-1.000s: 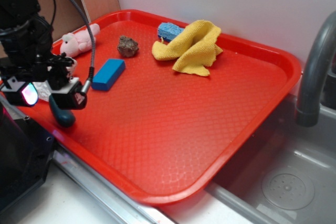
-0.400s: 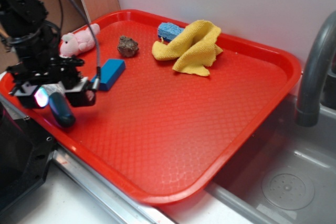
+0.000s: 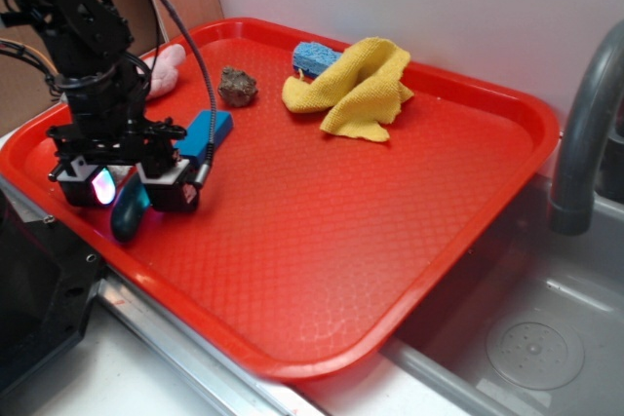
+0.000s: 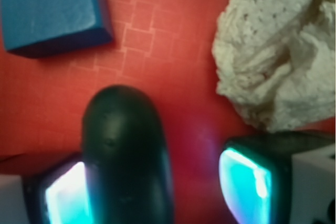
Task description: Grab the plastic pickle.
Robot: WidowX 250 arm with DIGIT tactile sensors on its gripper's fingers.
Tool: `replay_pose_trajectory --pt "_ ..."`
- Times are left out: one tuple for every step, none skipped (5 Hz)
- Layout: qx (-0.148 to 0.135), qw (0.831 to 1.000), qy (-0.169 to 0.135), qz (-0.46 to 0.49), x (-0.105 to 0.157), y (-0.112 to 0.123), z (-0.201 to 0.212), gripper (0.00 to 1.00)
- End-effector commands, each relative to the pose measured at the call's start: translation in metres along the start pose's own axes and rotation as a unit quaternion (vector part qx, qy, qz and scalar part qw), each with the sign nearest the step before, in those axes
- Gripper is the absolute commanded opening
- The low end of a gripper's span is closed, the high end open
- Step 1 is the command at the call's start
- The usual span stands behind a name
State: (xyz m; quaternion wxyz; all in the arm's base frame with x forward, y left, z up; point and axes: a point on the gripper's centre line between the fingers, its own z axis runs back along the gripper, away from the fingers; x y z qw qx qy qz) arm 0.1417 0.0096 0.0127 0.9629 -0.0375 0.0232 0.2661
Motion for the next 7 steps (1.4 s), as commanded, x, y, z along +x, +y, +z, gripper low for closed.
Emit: replay_pose_trajectory --pt "0.007 1.000 -0.010 -0.025 0.002 -0.016 0.000 0.00" --pt "-0.019 0.988 -0.020 -0.153 0.011 -0.021 0.018 0.00" --pt "-0.010 0.959 -0.061 -0.277 0.025 -0.033 0.070 0.00" --pt "0.028 0.922 -0.054 -0.383 0.033 -0.046 0.118 0.00" --pt "0.055 0.918 -0.044 -0.391 0.039 -0.057 0.167 0.00" --pt "0.053 0.916 -0.060 -0.393 0.037 -0.065 0.217 0.00" --pt "0.060 0.916 -0.065 -0.392 0.035 -0.064 0.228 0.00"
